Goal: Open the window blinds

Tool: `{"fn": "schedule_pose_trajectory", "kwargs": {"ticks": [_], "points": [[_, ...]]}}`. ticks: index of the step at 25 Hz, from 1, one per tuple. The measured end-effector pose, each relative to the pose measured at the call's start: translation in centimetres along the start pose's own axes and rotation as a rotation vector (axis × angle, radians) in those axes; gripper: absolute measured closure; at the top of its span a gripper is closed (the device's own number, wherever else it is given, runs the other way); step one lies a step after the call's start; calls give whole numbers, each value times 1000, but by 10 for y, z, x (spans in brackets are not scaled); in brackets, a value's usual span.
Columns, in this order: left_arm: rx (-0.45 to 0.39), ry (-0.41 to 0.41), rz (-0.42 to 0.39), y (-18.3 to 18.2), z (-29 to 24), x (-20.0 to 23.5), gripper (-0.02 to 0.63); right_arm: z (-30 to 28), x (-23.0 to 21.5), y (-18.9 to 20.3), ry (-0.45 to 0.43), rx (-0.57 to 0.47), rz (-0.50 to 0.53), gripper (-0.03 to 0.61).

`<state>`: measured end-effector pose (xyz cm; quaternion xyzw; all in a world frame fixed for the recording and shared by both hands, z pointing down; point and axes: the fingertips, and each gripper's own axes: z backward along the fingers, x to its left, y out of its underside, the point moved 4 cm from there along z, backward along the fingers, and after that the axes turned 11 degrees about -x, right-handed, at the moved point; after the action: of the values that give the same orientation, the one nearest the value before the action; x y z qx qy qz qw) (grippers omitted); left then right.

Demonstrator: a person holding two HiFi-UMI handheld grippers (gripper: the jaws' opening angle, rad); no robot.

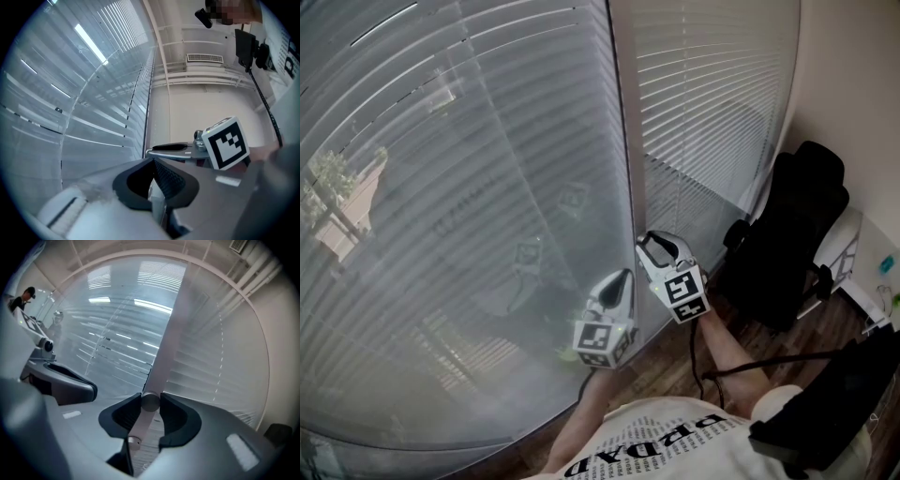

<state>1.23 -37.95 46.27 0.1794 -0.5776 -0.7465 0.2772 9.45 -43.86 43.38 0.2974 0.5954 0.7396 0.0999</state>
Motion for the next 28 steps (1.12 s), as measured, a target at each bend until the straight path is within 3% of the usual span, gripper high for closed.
{"fn": "schedule_pose_trajectory", "kwargs": {"ticks": [8,13,16,23,28], "points": [[3,4,-1,0,0,-1,621,0,-7,5,32,-33,-265,445],[2,7,-2,1,-1,-2,621,1,-8,5,37,-47,-327,445],[4,8,-2,1,0,-3,620,1,-7,5,36,-50,-283,443],[5,5,-2,2,1,0,620,5,-1,-3,-4,-5,3,436],[4,12,4,4,-2,-2,620,2,4,-4,-49,18,145,425]]}}
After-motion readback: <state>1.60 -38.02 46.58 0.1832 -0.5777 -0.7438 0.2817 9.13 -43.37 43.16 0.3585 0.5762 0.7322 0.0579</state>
